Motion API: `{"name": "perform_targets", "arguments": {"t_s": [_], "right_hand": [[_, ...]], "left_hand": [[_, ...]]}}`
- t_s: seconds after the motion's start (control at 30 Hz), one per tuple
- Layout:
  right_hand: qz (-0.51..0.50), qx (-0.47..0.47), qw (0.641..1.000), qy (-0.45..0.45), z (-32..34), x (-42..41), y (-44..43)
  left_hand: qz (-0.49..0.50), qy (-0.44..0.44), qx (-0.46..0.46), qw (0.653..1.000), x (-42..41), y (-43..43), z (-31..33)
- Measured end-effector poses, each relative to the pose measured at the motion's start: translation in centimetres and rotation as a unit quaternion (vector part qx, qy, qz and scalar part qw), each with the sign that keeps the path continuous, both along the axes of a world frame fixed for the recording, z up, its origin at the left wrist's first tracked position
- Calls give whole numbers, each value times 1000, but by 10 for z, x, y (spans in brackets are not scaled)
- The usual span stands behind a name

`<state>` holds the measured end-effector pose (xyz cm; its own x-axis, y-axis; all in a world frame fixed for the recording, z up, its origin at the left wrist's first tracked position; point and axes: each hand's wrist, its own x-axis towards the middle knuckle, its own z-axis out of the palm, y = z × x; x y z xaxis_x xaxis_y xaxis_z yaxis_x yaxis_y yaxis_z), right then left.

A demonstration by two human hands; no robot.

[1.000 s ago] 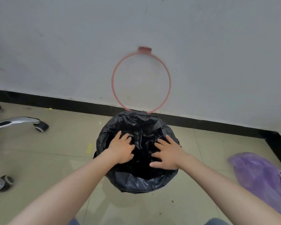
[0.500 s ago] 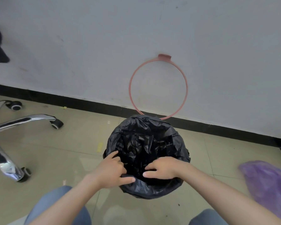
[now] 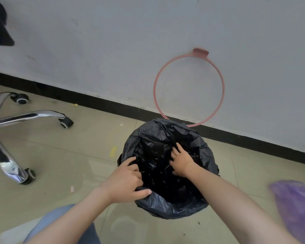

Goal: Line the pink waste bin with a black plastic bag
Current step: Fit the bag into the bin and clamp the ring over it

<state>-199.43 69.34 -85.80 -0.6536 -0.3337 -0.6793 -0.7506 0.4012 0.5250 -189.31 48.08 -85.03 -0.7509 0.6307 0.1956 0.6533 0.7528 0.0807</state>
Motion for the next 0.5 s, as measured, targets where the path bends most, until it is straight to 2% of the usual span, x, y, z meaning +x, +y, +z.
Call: {"name": "perform_targets", "arguments": {"t_s": [0.1,0.17,0.33,0.5], "right_hand": [[5,-150,986,-72,1,15,-36],[-29,-187,975,-118,-4,14,-53],[-116,-198,967,-109,-26,-18,-72],[-127,-196,963,-134,-26,-17,-65]], "left_hand": [[2,0,0,1000,1,1,2],[5,-2,-3,1000,1,1,2],[-1,2,-2,1000,2,2,-1],[5,11,-9,1000,0,0,-2]]}}
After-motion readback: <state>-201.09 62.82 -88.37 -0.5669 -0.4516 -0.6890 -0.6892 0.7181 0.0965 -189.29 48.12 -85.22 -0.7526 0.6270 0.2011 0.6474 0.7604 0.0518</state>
